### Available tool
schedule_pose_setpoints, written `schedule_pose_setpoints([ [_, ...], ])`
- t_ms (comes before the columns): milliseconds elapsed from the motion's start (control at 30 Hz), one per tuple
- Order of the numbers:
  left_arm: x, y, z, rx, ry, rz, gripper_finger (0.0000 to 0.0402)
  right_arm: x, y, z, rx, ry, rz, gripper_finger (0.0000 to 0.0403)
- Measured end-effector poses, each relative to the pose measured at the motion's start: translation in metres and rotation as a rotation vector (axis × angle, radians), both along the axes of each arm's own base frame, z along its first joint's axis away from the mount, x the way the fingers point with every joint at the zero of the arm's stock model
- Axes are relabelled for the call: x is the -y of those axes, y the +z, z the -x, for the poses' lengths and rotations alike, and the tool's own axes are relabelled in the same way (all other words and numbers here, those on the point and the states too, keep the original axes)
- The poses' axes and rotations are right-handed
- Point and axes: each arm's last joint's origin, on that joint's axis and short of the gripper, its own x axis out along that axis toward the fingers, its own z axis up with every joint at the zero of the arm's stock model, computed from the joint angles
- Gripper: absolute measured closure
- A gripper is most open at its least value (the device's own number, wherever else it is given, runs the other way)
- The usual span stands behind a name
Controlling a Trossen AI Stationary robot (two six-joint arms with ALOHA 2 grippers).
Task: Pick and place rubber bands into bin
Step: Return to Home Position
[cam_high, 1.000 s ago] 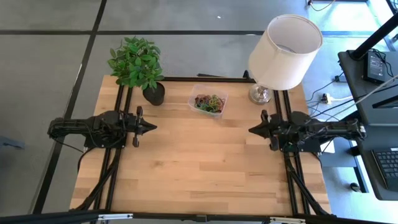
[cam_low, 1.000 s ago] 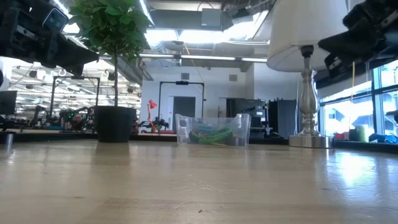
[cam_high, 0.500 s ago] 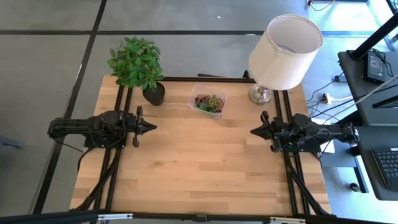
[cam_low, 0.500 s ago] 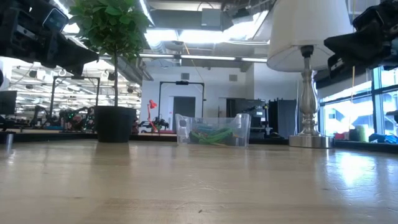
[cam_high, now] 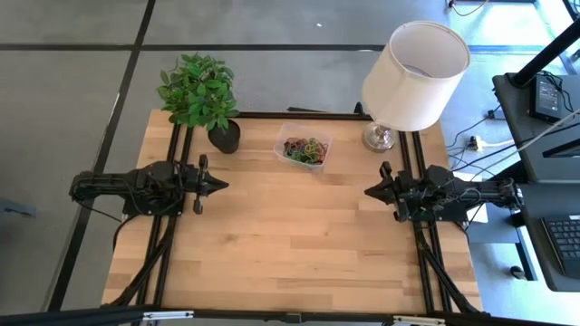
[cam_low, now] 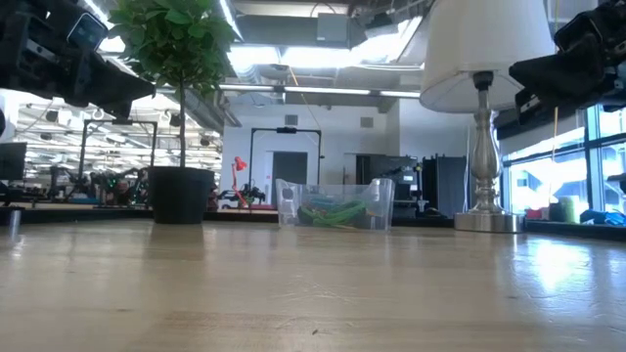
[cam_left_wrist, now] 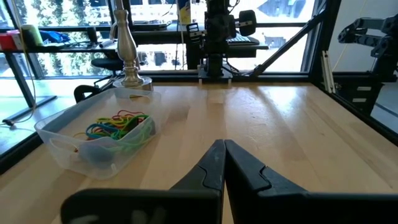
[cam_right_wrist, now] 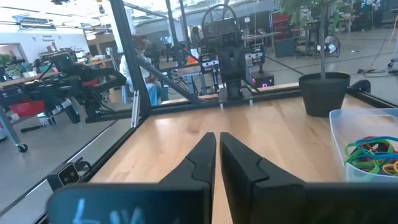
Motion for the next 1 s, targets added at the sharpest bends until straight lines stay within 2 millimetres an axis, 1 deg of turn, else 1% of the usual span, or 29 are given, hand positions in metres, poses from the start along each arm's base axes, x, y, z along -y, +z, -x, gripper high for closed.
schedule_pose_setpoints([
  [1000,0.0,-0.0001,0.0,0.0,0.0,0.0,0.0398,0.0,0.0003,0.0,0.0,-0.001,0.0,0.0387],
])
